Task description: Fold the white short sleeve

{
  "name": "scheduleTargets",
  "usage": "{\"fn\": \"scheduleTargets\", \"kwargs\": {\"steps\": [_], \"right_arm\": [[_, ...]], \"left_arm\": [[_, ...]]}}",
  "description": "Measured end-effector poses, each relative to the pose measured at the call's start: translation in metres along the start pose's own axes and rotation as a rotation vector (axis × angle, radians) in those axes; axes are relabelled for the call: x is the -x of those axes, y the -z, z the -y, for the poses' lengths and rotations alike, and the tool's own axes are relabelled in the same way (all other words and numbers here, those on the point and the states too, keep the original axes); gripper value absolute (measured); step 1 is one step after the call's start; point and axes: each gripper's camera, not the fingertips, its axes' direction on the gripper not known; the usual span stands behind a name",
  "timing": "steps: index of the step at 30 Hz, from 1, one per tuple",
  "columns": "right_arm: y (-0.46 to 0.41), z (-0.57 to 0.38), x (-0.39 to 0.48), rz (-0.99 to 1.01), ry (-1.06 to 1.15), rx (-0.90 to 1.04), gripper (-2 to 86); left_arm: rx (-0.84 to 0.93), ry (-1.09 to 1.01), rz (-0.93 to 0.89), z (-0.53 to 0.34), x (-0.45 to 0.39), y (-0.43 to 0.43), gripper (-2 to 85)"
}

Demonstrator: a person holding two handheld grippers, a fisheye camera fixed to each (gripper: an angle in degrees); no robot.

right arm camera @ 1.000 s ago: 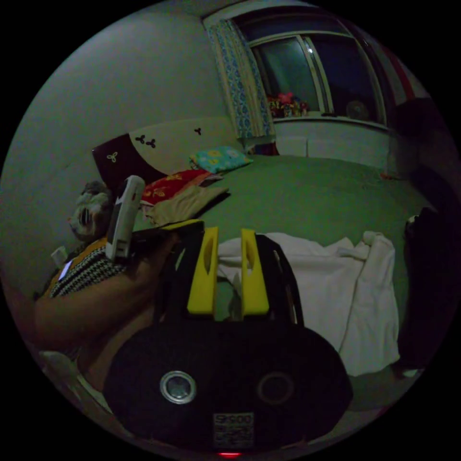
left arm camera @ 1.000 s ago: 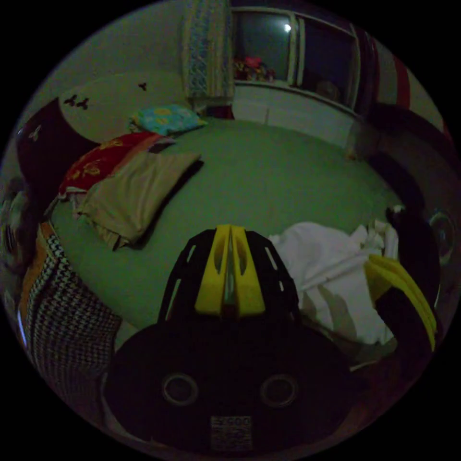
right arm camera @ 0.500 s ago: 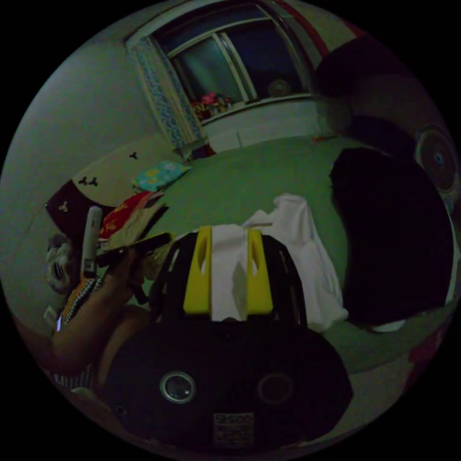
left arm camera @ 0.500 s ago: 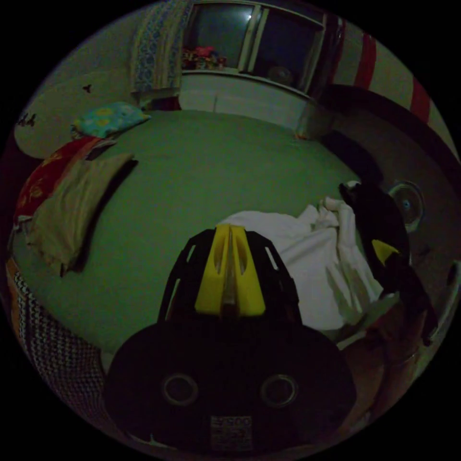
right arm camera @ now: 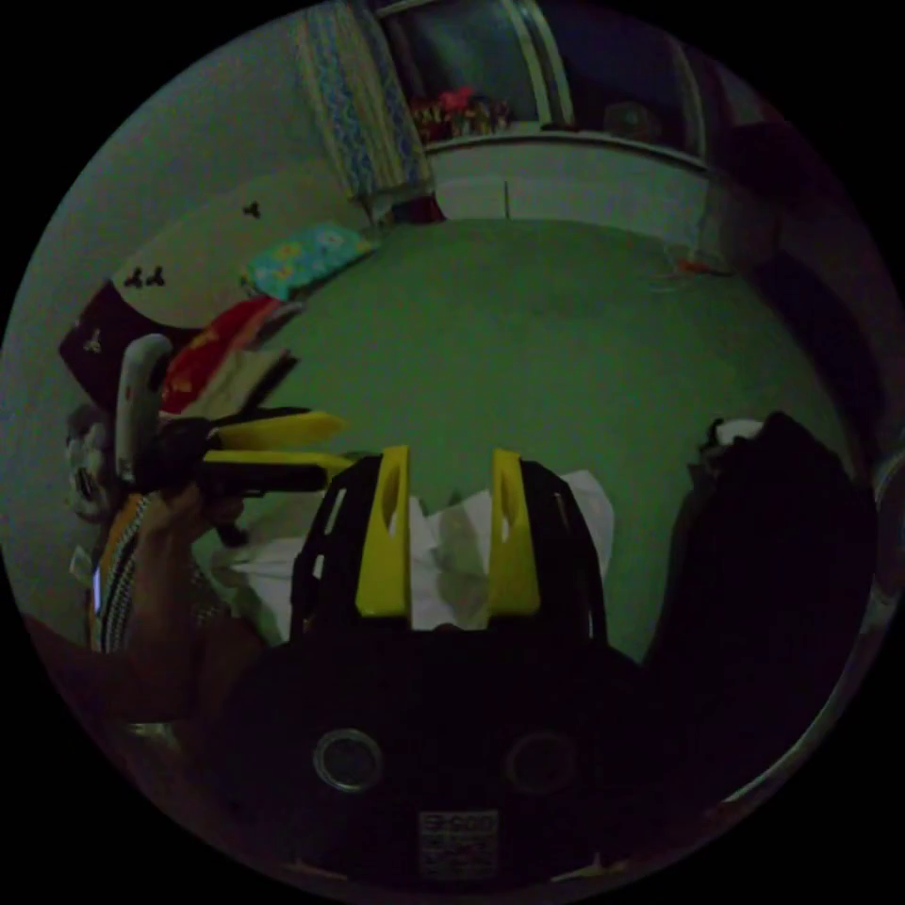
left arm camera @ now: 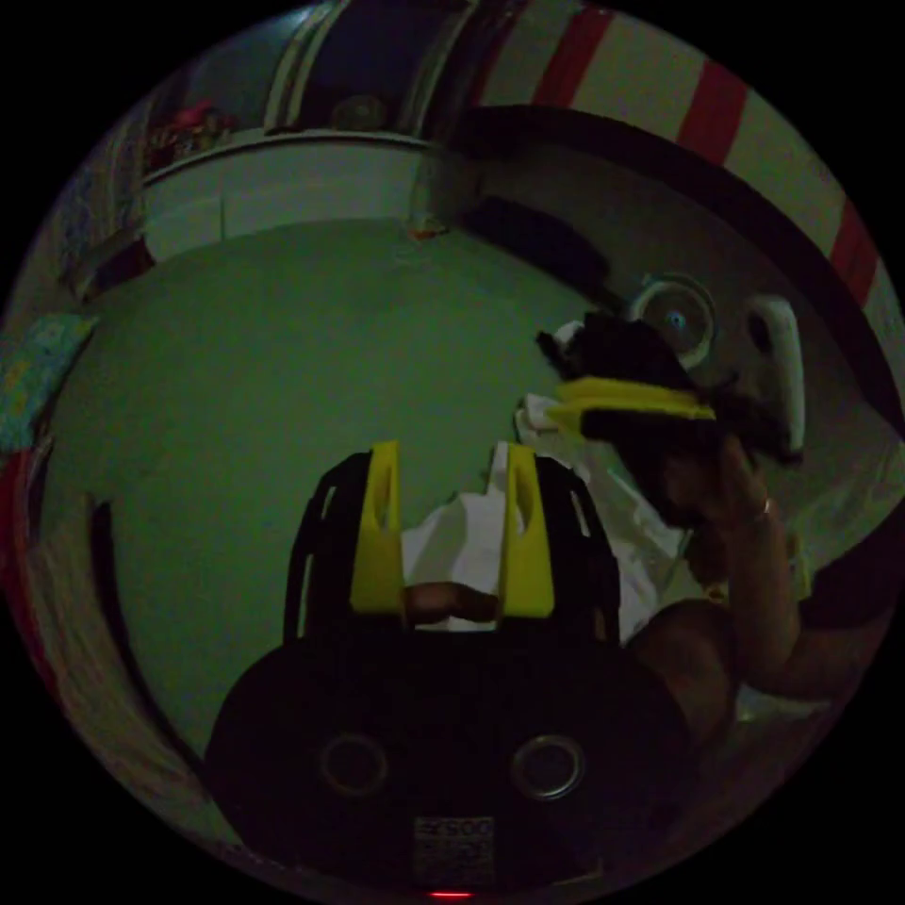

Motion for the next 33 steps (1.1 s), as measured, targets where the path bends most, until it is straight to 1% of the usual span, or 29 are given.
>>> {"fn": "scheduleTargets", "kwargs": {"steps": [2, 5, 9, 11, 13, 17, 18, 20, 21, 23, 24, 25, 26, 27, 28, 29, 30, 31, 32, 33], "right_arm": [[-0.020, 0.013, 0.002, -0.027, 0.043, 0.097, 10.5], [-0.040, 0.027, 0.003, -0.054, 0.081, 0.214, 10.2], [-0.058, 0.040, 0.003, -0.017, 0.090, 0.304, 9.5], [-0.064, 0.046, 0.007, -0.104, 0.110, 0.318, 8.4], [-0.064, 0.051, 0.007, -0.135, 0.100, 0.324, 6.3], [-0.062, 0.057, 0.002, -0.141, 0.070, 0.304, 0.4], [-0.060, 0.057, 0.001, -0.135, 0.063, 0.297, -0.1], [-0.050, 0.058, -0.003, -0.133, 0.014, 0.235, -0.9], [-0.046, 0.058, -0.004, -0.136, 0.001, 0.212, -1.0], [-0.028, 0.058, -0.007, -0.158, -0.057, 0.088, -1.1], [-0.023, 0.058, -0.007, -0.166, -0.068, 0.048, -1.2], [-0.013, 0.057, -0.007, -0.184, -0.084, -0.032, -1.2], [-0.004, 0.056, -0.007, -0.209, -0.099, -0.111, -1.3], [0.000, 0.056, -0.006, -0.220, -0.104, -0.148, -1.3], [0.007, 0.055, -0.005, -0.239, -0.109, -0.209, -1.3], [0.012, 0.055, -0.004, -0.257, -0.117, -0.250, -1.4], [0.015, 0.054, -0.004, -0.270, -0.125, -0.271, -1.4], [0.019, 0.054, -0.004, -0.310, -0.146, -0.309, -1.4], [0.021, 0.053, -0.005, -0.371, -0.174, -0.334, -1.5], [0.023, 0.052, -0.007, -0.408, -0.194, -0.346, -1.5]], "left_arm": [[0.076, -0.019, -0.033, 0.004, 0.011, -0.010, 15.1], [0.185, -0.103, 0.006, 0.017, 0.020, -0.022, 13.8], [0.275, -0.118, -0.044, 0.031, 0.030, -0.036, 12.6], [0.332, -0.165, -0.043, 0.037, 0.027, -0.042, 12.0], [0.373, -0.194, 0.020, 0.043, 0.026, -0.047, 11.4], [0.390, -0.105, 0.062, 0.053, 0.039, -0.041, 7.8], [0.385, -0.086, 0.089, 0.054, 0.044, -0.036, 5.1], [0.368, -0.064, 0.069, 0.056, 0.053, -0.027, 3.8], [0.332, -0.036, 0.070, 0.055, 0.060, -0.016, 3.3], [0.246, 0.014, 0.083, 0.054, 0.072, 0.005, 2.8], [0.168, 0.054, 0.068, 0.051, 0.081, 0.022, 2.6], [0.075, 0.102, 0.043, 0.047, 0.091, 0.039, 2.4], [0.035, 0.123, 0.037, 0.045, 0.095, 0.048, 2.3], [-0.034, 0.163, 0.055, 0.040, 0.102, 0.064, 2.2], [-0.099, 0.197, 0.117, 0.035, 0.107, 0.079, 2.1], [-0.129, 0.208, 0.157, 0.032, 0.108, 0.087, 2.0], [-0.182, 0.227, 0.240, 0.028, 0.111, 0.101, 2.0], [-0.239, 0.247, 0.315, 0.023, 0.112, 0.115, 1.9], [-0.268, 0.257, 0.354, 0.020, 0.113, 0.121, 2.0], [-0.314, 0.287, 0.446, 0.015, 0.115, 0.134, 2.0]]}}
